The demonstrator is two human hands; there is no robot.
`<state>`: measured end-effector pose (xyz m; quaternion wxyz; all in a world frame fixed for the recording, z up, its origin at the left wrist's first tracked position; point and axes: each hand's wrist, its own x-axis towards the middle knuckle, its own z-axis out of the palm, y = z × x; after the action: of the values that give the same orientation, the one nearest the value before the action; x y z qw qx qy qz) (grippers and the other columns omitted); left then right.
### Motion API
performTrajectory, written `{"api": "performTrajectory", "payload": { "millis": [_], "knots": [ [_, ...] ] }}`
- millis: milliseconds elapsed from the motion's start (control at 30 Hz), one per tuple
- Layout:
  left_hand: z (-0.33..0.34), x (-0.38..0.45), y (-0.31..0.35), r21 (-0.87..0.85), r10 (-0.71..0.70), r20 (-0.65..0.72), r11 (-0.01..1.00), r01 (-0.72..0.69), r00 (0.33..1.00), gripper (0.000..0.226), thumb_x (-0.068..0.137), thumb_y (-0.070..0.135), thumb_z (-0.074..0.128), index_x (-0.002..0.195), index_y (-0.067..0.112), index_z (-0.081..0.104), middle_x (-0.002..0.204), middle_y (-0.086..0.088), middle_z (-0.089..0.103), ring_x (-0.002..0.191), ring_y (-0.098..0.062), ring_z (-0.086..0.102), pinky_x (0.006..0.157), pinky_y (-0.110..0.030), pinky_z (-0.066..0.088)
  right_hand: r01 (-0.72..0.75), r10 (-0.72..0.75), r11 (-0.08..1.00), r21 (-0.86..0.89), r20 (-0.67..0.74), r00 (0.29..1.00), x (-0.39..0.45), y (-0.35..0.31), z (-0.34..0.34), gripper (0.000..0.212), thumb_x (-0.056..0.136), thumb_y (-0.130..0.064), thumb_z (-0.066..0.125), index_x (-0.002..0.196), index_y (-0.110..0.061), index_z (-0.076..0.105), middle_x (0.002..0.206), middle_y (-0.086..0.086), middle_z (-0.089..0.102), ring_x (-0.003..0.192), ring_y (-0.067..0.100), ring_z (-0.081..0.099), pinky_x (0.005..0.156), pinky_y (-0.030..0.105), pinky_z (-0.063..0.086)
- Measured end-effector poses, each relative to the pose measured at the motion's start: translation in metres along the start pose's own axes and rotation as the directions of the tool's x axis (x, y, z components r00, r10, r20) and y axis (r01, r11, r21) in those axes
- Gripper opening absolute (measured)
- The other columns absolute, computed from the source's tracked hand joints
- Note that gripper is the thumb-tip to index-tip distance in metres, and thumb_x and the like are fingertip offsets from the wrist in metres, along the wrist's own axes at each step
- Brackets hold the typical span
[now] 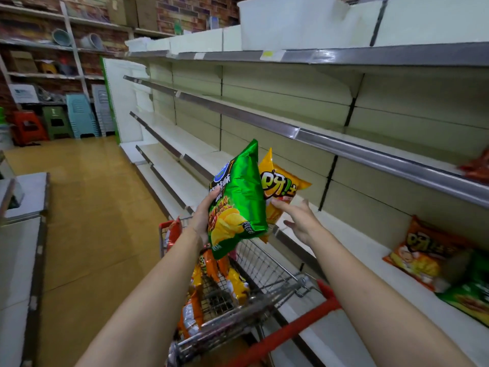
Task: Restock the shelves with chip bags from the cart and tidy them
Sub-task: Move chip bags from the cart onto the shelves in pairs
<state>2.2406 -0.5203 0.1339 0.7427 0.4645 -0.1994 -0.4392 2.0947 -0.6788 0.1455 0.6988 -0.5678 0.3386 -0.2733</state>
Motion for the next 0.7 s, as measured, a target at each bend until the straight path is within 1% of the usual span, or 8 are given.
{"api": "performTrajectory", "payload": {
  "millis": [67, 133, 233, 300, 467, 567, 633, 700],
  "knots": [
    [0.022, -0.005, -0.010, 0.006, -0.024, 0.024, 1.000, 0.024, 0.999, 0.037, 0.090, 0.047, 0.048, 0.100, 0.014, 0.062, 0.079, -0.006, 0.074, 0.066, -0.022, 0.071, 0.063, -0.031, 0.059, -0.010, 0.009, 1.000, 0.023, 0.043, 0.999, -0.014, 0.000, -0.024, 0.093, 0.080, -0.014, 0.075, 0.150, -0.014, 0.013, 0.140, 0.010, 0.049, 0.136, 0.028, 0.038, 0.101, 0.044, 0.034],
    [0.040, -0.010, -0.022, 0.012, -0.047, 0.038, 0.999, 0.047, 0.998, 0.040, 0.089, 0.050, 0.051, 0.104, 0.014, 0.063, 0.083, -0.007, 0.075, 0.071, -0.023, 0.072, 0.067, -0.033, 0.059, 0.007, -0.007, 1.000, 0.003, 0.058, 0.998, -0.032, 0.000, -0.045, 0.072, 0.078, -0.012, 0.075, 0.138, -0.013, 0.036, 0.130, 0.008, 0.058, 0.126, 0.026, 0.048, 0.107, 0.051, 0.034],
    [0.066, -0.022, -0.039, 0.021, -0.076, 0.092, 0.997, 0.075, 0.993, 0.075, 0.057, 0.061, 0.078, 0.113, 0.014, 0.064, 0.101, -0.012, 0.073, 0.087, -0.029, 0.071, 0.079, -0.039, 0.056, 0.058, -0.057, 0.998, -0.015, 0.020, 0.998, -0.060, -0.001, -0.074, 0.053, 0.076, -0.014, 0.076, 0.124, -0.016, 0.053, 0.117, 0.005, 0.065, 0.115, 0.027, 0.057, 0.104, 0.054, 0.039],
    [0.079, -0.029, -0.051, 0.040, -0.111, 0.132, 0.993, 0.107, 0.985, 0.086, 0.040, 0.061, 0.086, 0.110, 0.014, 0.066, 0.104, -0.014, 0.072, 0.088, -0.031, 0.071, 0.077, -0.040, 0.056, 0.074, -0.074, 0.997, 0.004, -0.023, 0.997, -0.074, 0.002, -0.092, 0.057, 0.075, -0.017, 0.078, 0.126, -0.017, 0.051, 0.118, 0.004, 0.066, 0.112, 0.026, 0.059, 0.099, 0.053, 0.042],
    [0.110, -0.045, -0.075, 0.136, -0.173, 0.168, 0.979, 0.151, 0.970, 0.041, 0.076, 0.042, 0.070, 0.101, 0.011, 0.063, 0.082, -0.008, 0.075, 0.070, -0.023, 0.072, 0.065, -0.032, 0.059, 0.074, -0.074, 0.997, -0.011, -0.128, 0.989, -0.113, 0.014, -0.139, 0.057, 0.075, -0.021, 0.079, 0.125, -0.017, 0.052, 0.112, 0.002, 0.069, 0.100, 0.019, 0.064, 0.089, 0.044, 0.048],
    [0.131, -0.052, -0.091, 0.204, -0.223, 0.168, 0.961, 0.188, 0.960, 0.026, 0.093, 0.034, 0.056, 0.099, 0.010, 0.061, 0.076, -0.008, 0.075, 0.063, -0.020, 0.072, 0.057, -0.028, 0.059, 0.066, -0.079, 0.996, -0.064, -0.219, 0.972, -0.137, 0.022, -0.177, 0.057, 0.075, -0.022, 0.081, 0.123, -0.016, 0.051, 0.106, 0.000, 0.069, 0.085, 0.011, 0.065, 0.062, 0.026, 0.049],
    [0.148, -0.056, -0.101, 0.249, -0.245, 0.195, 0.949, 0.194, 0.950, 0.035, 0.088, 0.036, 0.063, 0.108, 0.008, 0.060, 0.082, -0.009, 0.075, 0.067, -0.021, 0.072, 0.060, -0.030, 0.059, 0.041, -0.061, 0.996, -0.075, -0.274, 0.960, -0.151, 0.029, -0.203, 0.062, 0.074, -0.023, 0.082, 0.127, -0.017, 0.048, 0.111, 0.002, 0.067, 0.086, 0.012, 0.064, 0.058, 0.024, 0.044],
    [0.167, -0.057, -0.116, 0.315, -0.250, 0.223, 0.933, 0.173, 0.942, 0.060, 0.073, 0.038, 0.074, 0.121, 0.006, 0.056, 0.092, -0.011, 0.075, 0.074, -0.023, 0.073, 0.063, -0.032, 0.059, 0.022, -0.047, 0.996, -0.082, -0.322, 0.945, -0.166, 0.034, -0.226, 0.067, 0.073, -0.025, 0.083, 0.129, -0.019, 0.045, 0.116, 0.004, 0.066, 0.089, 0.014, 0.064, 0.058, 0.025, 0.045]
  ]
}}
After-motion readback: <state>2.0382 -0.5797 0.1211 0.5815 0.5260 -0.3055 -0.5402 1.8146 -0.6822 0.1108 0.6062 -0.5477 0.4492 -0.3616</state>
